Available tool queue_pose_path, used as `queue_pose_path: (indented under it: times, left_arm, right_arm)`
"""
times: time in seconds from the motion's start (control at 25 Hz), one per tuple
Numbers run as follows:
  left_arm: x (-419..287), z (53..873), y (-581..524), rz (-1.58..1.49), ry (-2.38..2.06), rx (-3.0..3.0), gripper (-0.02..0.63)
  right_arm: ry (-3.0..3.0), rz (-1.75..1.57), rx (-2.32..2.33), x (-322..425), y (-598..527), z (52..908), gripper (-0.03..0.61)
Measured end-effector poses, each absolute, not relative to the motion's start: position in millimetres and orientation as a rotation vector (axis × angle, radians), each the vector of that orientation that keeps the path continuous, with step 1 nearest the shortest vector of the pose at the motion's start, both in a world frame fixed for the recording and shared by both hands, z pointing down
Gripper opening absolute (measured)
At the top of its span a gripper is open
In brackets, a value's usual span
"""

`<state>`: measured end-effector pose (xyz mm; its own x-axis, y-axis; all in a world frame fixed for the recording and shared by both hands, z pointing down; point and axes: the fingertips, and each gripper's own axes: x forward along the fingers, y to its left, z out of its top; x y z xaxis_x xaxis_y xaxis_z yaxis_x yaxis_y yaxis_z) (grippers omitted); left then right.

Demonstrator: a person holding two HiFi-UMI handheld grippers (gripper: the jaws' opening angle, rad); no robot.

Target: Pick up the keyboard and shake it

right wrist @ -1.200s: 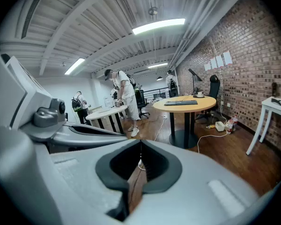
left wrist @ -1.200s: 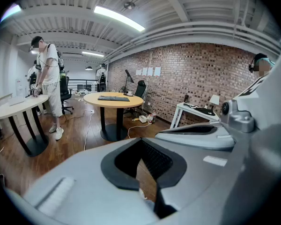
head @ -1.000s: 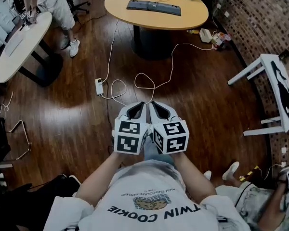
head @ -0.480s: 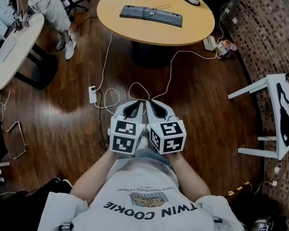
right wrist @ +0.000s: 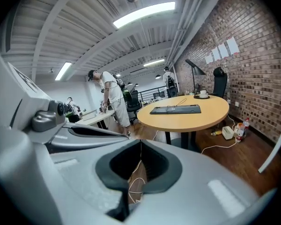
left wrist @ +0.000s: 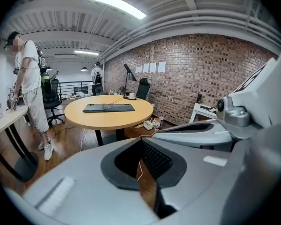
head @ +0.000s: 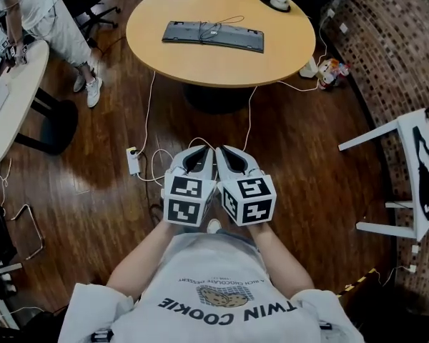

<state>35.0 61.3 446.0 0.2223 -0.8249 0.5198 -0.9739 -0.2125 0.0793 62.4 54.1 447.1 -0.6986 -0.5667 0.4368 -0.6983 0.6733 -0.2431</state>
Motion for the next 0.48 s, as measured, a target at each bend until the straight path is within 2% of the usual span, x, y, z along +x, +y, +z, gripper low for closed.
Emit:
queue_pose_path:
  times: [0.48]
  left_arm:
    - [-44.7, 456.8, -112.3, 0.501, -1.492, 2.173, 0.008]
  right_arm:
    - [-2.451, 0.561, 1.108, -14.4, -114.8, 458.2, 0.003]
